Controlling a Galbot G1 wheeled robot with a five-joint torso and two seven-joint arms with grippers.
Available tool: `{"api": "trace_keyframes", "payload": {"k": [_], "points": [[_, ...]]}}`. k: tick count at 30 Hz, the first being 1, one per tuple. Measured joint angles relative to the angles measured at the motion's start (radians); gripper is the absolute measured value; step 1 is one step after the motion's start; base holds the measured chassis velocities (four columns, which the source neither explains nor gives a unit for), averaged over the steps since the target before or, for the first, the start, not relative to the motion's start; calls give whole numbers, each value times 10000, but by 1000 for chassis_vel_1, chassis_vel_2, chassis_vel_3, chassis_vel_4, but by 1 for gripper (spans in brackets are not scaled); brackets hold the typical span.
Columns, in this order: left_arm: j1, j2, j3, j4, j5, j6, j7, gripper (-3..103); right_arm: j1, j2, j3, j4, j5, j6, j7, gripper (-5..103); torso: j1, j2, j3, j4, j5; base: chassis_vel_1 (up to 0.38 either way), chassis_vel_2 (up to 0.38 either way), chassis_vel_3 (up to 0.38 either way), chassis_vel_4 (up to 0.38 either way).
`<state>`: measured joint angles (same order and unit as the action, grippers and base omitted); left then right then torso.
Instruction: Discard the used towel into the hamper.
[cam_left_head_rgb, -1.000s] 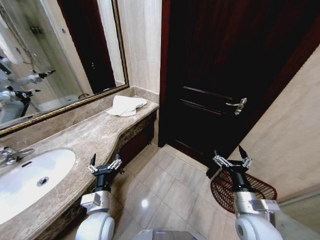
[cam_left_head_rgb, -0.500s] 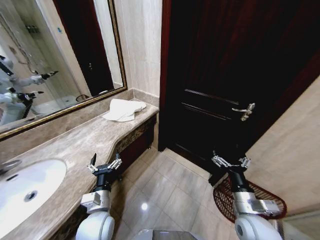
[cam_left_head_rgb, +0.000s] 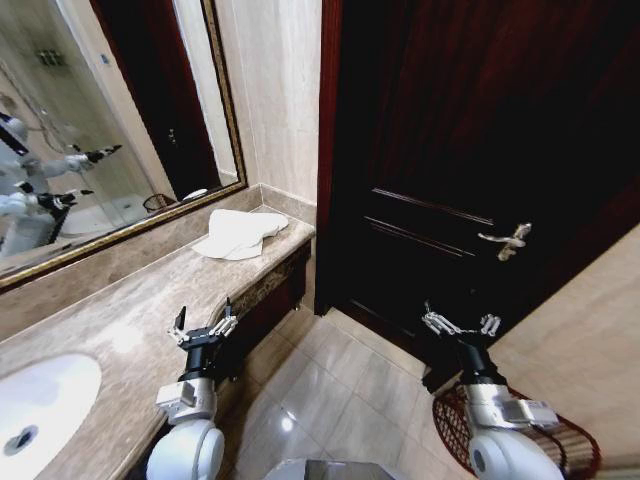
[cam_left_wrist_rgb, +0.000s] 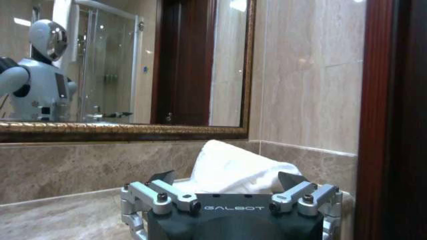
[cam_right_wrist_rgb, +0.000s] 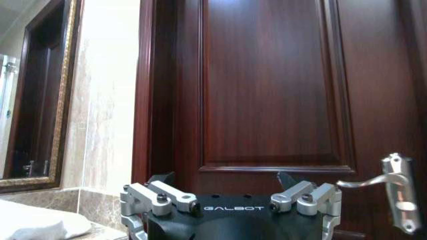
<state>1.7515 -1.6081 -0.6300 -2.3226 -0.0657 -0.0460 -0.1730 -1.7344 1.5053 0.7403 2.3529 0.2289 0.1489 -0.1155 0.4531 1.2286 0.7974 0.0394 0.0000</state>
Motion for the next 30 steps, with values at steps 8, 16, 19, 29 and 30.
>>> {"api": "trace_keyframes", "payload": {"k": [8, 16, 19, 29, 30], "points": [[-341, -2, -298, 146, -175, 370, -80, 100, 102, -141, -17, -271, 53, 353, -280, 100, 6, -1, 2, 1, 3, -150, 137, 149, -137], [-1598, 0, -952, 644, -1046, 1486, -160, 100, 126, -426, 39, -430, 135, 522, -681, 100, -5, 3, -1, -1, -2, -34, 20, 22, -19], [-2074, 0, -1095, 898, -1188, 1778, -147, 100, 80, -530, 97, -486, 144, 502, -683, 100, -6, 3, -1, -1, -2, 0, 0, 0, 0], [-3925, 255, -1114, 2397, -1480, 2467, -140, 100, 31, -548, 30, -802, -123, 488, -686, 100, 0, 2, 1, 0, -1, 0, 0, 0, 0], [-3925, 255, -1114, 2397, -1480, 2467, -140, 100, 31, -548, 30, -802, -123, 488, -686, 100, 0, 2, 1, 0, -1, 0, 0, 0, 0]]}}
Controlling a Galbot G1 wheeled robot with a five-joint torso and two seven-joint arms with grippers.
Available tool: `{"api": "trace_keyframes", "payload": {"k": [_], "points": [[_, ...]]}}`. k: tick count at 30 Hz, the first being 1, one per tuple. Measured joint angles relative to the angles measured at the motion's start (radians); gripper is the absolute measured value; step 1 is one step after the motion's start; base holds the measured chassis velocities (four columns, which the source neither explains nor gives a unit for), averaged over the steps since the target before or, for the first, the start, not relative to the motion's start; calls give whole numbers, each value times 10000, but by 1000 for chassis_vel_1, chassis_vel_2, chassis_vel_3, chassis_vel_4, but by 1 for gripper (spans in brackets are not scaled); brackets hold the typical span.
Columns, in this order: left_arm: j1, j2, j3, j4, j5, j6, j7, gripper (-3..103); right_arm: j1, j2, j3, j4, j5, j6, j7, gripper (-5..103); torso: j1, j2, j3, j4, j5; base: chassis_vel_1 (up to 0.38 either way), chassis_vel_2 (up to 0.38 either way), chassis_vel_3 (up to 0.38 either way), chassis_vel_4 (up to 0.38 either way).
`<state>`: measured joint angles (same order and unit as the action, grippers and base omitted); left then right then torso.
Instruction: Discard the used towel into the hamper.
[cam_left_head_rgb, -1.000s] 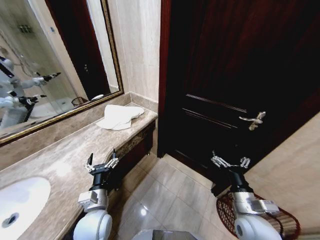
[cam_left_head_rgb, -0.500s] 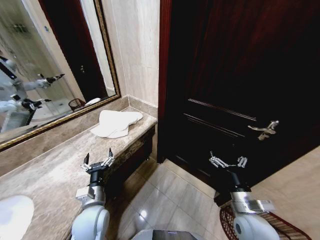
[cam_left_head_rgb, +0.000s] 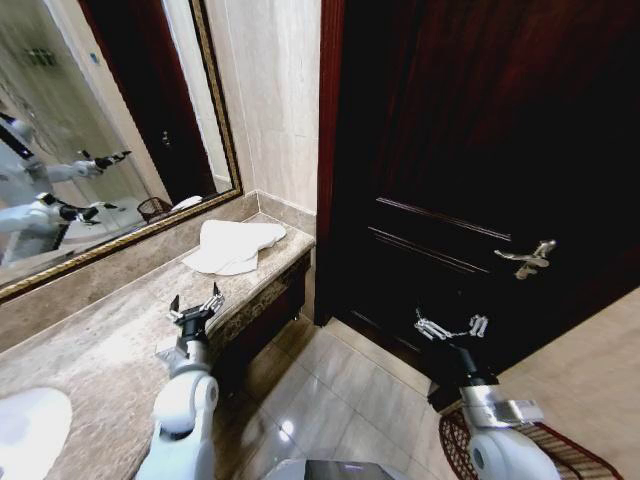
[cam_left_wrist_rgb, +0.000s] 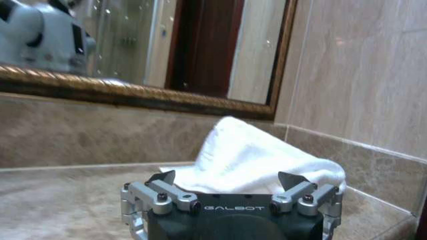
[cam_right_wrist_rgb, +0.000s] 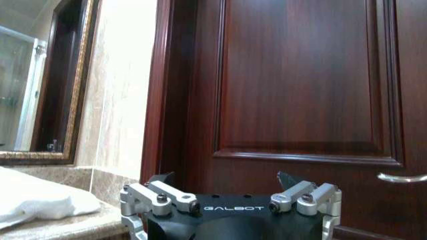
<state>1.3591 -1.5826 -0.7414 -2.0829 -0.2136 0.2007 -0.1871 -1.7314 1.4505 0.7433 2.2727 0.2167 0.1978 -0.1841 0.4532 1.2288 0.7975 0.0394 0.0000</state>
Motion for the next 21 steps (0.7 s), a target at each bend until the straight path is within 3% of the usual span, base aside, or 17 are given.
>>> {"api": "trace_keyframes", "payload": {"k": [3, 13, 21], "points": [[-867, 139, 162, 876, -382, 6, 54, 100, -23, 26, 4, -144, -138, 1, -18, 100, -1, 0, 0, 2, -1, 0, 0, 0, 0], [-2612, 783, 401, 2625, -296, 108, 315, 100, -73, 91, 99, -384, -281, 8, -27, 100, 0, -1, 1, 0, -1, 0, 0, 0, 0], [-4052, 1431, 885, 3934, -364, 740, -45, 100, -28, 300, 54, -576, -490, 30, -16, 100, 0, -1, 0, 1, -1, 0, 0, 0, 0]]}}
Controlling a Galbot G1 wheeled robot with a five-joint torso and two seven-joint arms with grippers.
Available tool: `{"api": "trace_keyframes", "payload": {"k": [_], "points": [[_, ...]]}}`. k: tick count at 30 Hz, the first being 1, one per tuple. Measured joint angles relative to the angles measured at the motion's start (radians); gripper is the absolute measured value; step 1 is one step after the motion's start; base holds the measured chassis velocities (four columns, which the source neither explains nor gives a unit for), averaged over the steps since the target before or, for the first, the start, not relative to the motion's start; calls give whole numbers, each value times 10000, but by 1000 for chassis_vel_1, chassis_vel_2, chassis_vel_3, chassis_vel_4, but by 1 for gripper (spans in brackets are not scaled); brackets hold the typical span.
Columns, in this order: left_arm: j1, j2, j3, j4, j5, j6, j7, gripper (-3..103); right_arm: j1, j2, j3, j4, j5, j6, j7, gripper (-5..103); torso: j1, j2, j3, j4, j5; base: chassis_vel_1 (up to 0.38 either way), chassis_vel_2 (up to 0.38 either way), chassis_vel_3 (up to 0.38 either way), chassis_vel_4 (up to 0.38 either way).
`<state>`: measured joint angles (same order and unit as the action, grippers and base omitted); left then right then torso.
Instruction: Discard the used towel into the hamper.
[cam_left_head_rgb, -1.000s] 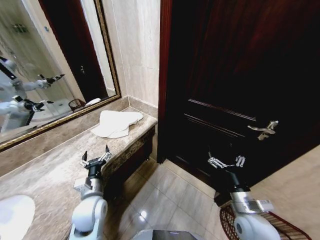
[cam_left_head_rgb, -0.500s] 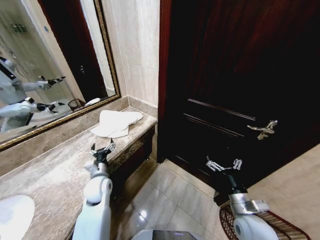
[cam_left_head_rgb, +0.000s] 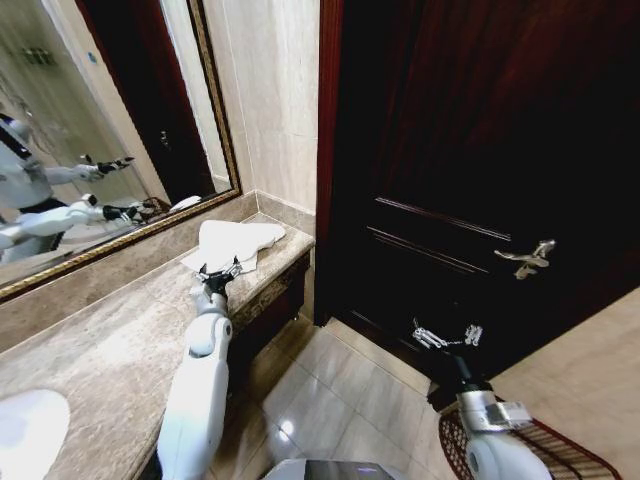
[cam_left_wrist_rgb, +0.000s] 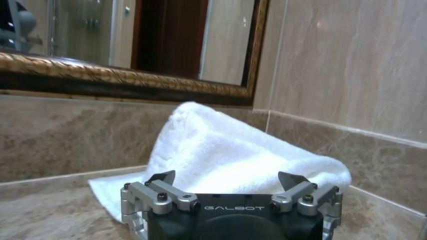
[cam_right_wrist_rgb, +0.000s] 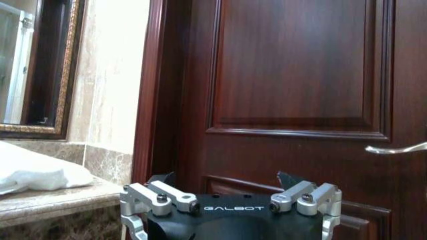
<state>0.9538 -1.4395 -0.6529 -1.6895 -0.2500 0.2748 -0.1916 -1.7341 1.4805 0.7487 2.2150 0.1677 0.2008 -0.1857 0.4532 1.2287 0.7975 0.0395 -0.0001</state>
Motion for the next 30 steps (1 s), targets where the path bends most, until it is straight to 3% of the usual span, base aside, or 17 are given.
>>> {"api": "trace_keyframes", "payload": {"k": [10, 14, 15, 17, 21, 23, 26, 30], "points": [[-1228, -15, 512, 1161, -394, 1595, -542, 100, 4, 37, 97, -61, -17, -4, 2, 100, 0, 0, -1, -2, 1, 0, 0, 0, 0], [-1423, -5, 514, 1421, -440, 1617, -382, 101, 1, 33, 126, -85, -10, 6, 9, 100, 0, 0, -1, -1, 1, 0, 0, 0, 0], [-1481, 12, 513, 1526, -400, 1565, -296, 94, -4, 32, 147, -100, -4, 14, 9, 100, 0, 0, -1, -1, 3, 0, 0, 0, 0], [-1522, 54, 513, 1651, -360, 1470, -212, 94, -7, 32, 162, -117, 6, 24, 10, 100, 0, 0, -1, -2, 1, 0, 0, 0, 0], [-1508, 207, 468, 1783, -331, 1212, -75, 77, 37, 71, 157, -159, 27, 58, 16, 100, 0, 0, -1, 0, 1, 0, 0, 0, 0], [-1503, 228, 457, 1800, -335, 1159, -68, 77, 49, 81, 147, -164, 27, 60, 16, 100, 0, 0, -1, 0, 1, 0, 0, 0, 0], [-1497, 299, 418, 1859, -348, 998, -36, 66, 69, 104, 128, -203, 21, 77, 16, 100, 0, 0, -1, -1, 1, 0, 0, 0, 0], [-1492, 333, 407, 1883, -353, 925, -12, 61, 72, 112, 128, -215, 20, 86, 18, 100, 0, 0, -1, -1, 1, 0, 0, 0, 0]]}}
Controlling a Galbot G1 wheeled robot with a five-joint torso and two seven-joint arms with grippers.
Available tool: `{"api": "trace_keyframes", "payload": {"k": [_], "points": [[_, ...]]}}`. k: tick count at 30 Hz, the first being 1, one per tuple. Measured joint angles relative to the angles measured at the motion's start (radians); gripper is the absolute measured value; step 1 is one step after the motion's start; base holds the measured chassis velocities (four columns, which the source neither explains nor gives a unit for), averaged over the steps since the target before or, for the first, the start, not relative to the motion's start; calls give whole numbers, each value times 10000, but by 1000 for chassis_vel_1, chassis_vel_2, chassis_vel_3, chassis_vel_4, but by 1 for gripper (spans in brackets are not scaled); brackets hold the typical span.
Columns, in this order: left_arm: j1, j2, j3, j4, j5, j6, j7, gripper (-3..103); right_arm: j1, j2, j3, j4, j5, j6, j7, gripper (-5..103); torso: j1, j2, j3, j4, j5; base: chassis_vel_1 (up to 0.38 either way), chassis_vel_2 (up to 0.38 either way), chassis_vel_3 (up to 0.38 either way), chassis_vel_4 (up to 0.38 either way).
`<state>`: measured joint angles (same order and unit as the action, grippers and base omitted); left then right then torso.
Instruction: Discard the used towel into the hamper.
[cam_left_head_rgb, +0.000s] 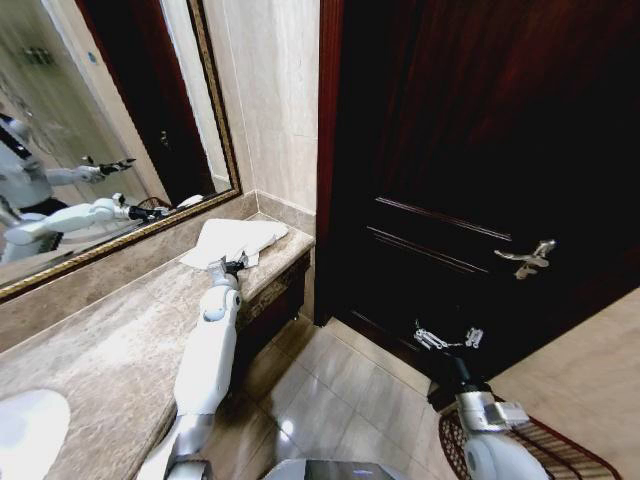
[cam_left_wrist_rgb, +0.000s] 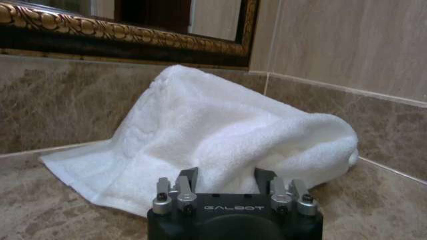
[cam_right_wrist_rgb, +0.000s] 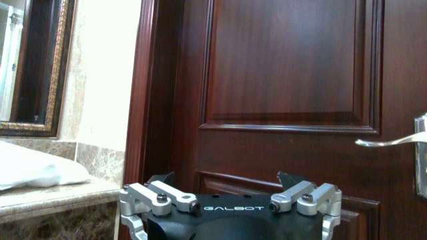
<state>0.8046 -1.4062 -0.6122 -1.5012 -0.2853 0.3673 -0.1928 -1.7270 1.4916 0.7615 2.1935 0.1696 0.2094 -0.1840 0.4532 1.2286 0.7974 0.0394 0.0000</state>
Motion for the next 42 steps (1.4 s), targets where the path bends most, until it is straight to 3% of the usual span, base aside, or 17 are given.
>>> {"api": "trace_keyframes", "payload": {"k": [3, 5, 11, 18, 24, 34, 42], "points": [[-8, 31, -2, 99, -1, -224, -9, 45, 6, 32, 1, -67, -1, 44, -1, 100, 0, 0, 0, 0, 0, 0, 0, 0, 0], [-9, 31, 0, 105, -1, -243, -13, 45, 9, 36, 2, -74, -1, 45, -2, 100, 0, 0, 0, 0, 0, 0, 0, 0, 0], [-17, 35, 11, 149, -5, -346, -19, 30, 29, 49, -3, -109, -1, 56, -15, 100, 0, 0, 0, 0, 0, 0, 0, 0, 0], [114, 19, -111, 86, -111, -680, 175, 7, 32, 48, -14, -131, -10, 93, -18, 100, -1, 0, 0, 0, 0, 0, 0, 0, 0], [423, 38, -183, -371, -353, -856, 387, 0, 23, 61, -50, -102, -11, 96, -9, 100, 0, 0, 0, -1, 0, 0, 0, 0, 0], [1439, -36, -308, -1891, -826, -1369, 794, 0, 20, 113, -105, -94, -55, 182, -19, 100, -1, 0, 0, -1, 0, 0, 0, 0, 0], [2769, -220, -610, -3708, -1084, -2240, 1316, 0, 57, 121, -181, -88, -52, 222, -20, 100, -1, 1, -1, -1, 1, 0, 0, 0, 0]]}}
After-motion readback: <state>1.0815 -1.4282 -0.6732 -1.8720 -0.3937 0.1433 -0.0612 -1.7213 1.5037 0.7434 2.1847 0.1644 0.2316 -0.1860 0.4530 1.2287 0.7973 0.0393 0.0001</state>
